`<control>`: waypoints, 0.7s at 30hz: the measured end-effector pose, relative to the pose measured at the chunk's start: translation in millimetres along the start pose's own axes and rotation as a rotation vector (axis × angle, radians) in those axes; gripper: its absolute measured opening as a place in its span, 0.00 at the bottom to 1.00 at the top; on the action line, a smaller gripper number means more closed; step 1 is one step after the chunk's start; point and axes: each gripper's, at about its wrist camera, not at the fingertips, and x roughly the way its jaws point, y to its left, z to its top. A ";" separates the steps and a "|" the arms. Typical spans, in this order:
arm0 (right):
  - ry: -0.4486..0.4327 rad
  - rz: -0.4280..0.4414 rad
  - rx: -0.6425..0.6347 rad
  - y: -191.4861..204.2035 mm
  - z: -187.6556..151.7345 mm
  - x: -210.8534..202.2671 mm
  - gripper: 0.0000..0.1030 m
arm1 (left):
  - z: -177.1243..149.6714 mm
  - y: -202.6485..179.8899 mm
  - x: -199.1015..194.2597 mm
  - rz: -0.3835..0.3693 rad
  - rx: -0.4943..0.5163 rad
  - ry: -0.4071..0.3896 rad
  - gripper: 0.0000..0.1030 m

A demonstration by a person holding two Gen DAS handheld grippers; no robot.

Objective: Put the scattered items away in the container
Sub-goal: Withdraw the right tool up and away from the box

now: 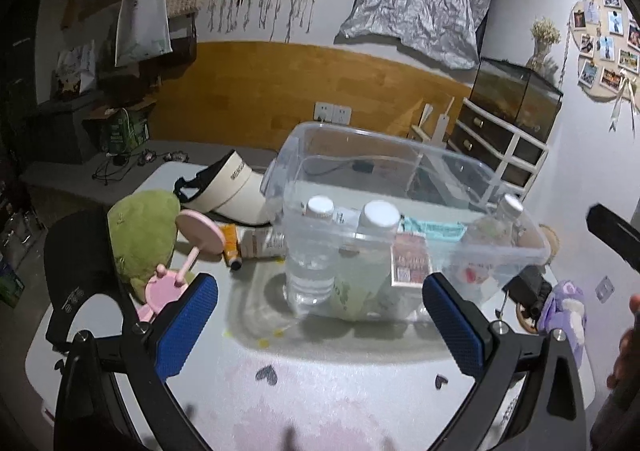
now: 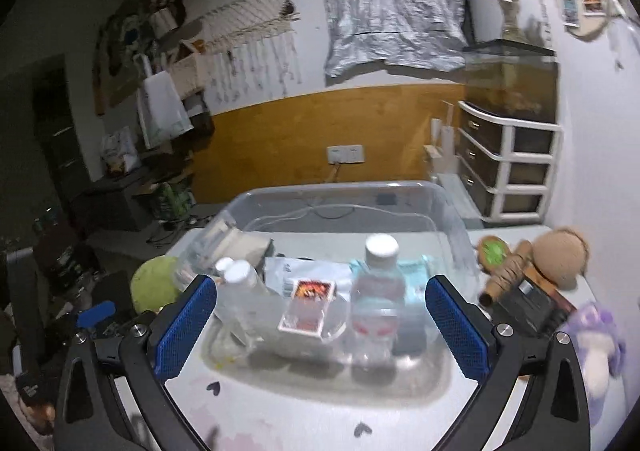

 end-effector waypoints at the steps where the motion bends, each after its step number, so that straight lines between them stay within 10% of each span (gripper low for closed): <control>1: 0.005 -0.015 0.016 -0.5 -5.6 -1.9 1.00 | -1.7 -0.5 -0.7 0.002 0.007 0.004 1.00; 21: 0.121 -0.081 0.168 16.0 -66.5 -45.4 1.00 | -33.6 3.5 -15.8 -0.058 0.094 0.093 1.00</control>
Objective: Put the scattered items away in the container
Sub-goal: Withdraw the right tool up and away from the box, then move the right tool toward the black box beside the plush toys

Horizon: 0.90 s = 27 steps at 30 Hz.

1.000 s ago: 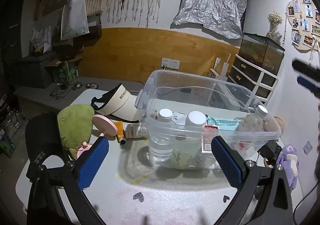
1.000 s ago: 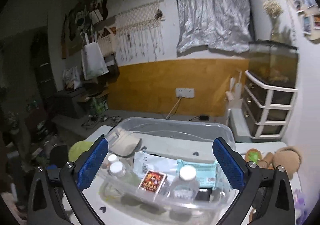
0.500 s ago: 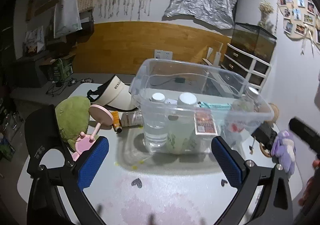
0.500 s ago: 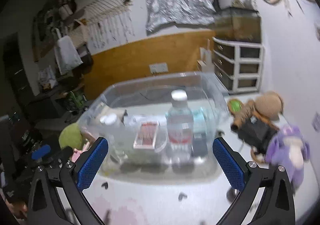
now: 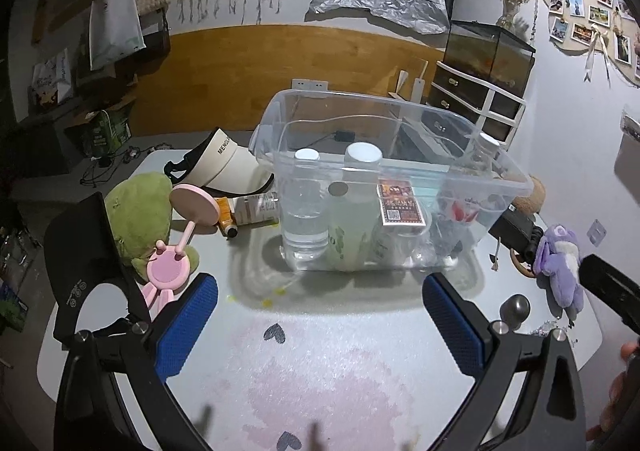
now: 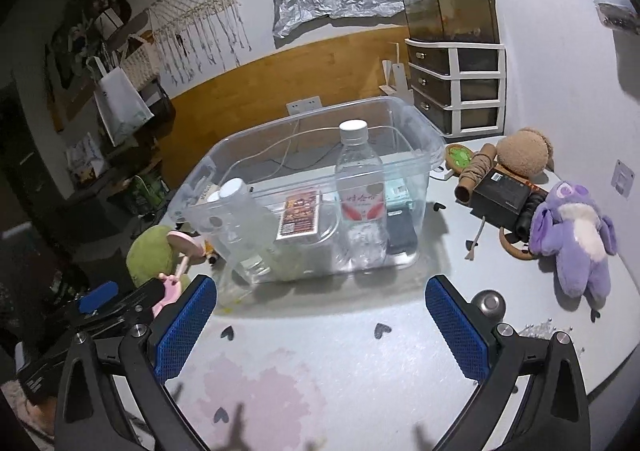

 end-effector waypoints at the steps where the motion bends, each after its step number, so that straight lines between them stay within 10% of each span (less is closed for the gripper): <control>1: 0.000 0.003 -0.002 1.8 -2.0 -2.4 1.00 | -0.9 0.4 -0.6 -0.007 0.002 0.002 1.00; 14: 0.054 -0.047 -0.019 -2.5 -3.0 2.6 1.00 | 1.5 -6.7 0.2 -0.052 -0.006 0.021 1.00; 27: 0.106 -0.149 -0.109 -104.0 33.6 40.5 1.00 | 14.1 -69.8 21.4 0.019 -0.050 0.016 1.00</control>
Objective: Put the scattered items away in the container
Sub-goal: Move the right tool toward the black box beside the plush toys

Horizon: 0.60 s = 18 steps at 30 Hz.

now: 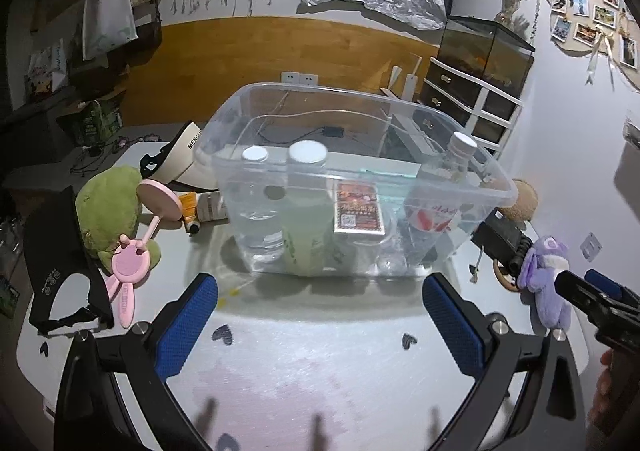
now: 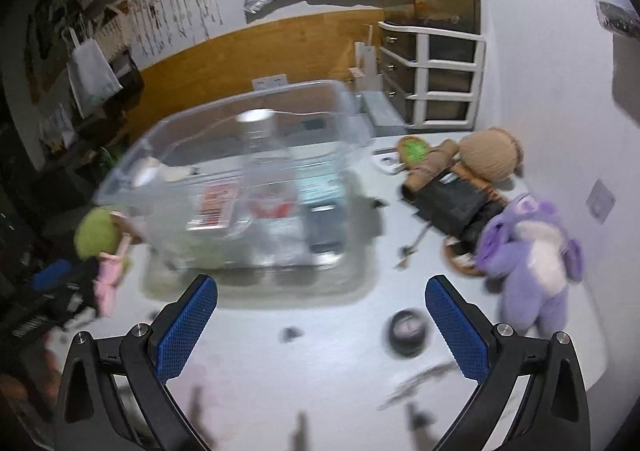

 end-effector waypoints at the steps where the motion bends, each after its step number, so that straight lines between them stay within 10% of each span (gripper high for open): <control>1: 0.001 -0.017 -0.017 -11.0 3.2 5.9 1.00 | 0.3 -4.6 1.1 0.007 -0.005 -0.001 1.00; 18: 0.064 -0.319 -0.196 -175.9 79.5 182.6 1.00 | -6.7 -53.9 9.1 0.167 -0.096 0.003 1.00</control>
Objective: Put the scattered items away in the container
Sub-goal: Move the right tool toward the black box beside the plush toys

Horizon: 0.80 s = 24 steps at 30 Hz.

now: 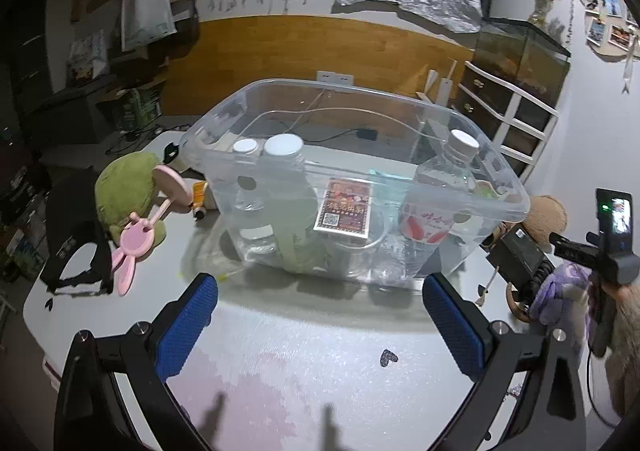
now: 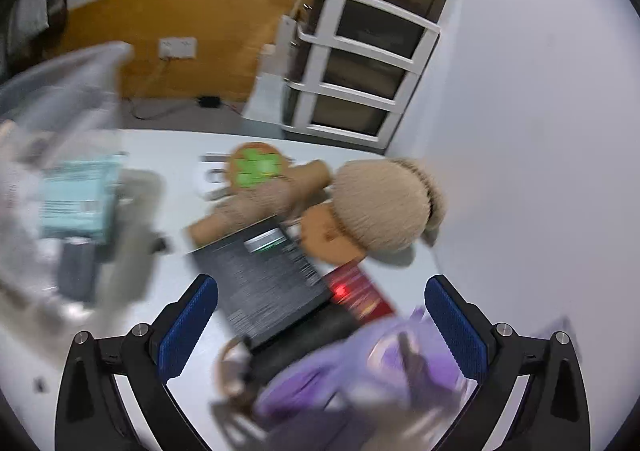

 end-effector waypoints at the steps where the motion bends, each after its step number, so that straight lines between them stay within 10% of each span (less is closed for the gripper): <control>1: 0.014 -0.018 -0.008 -2.4 4.0 12.3 1.00 | -0.5 -0.2 0.1 0.010 -0.004 0.002 1.00; 13: 0.178 -0.097 -0.090 -13.0 21.8 111.8 1.00 | -11.8 6.1 -4.0 0.097 -0.054 0.016 1.00; 24: 0.176 0.042 -0.241 41.7 -20.0 59.9 1.00 | -14.7 2.5 6.0 0.073 -0.056 0.036 1.00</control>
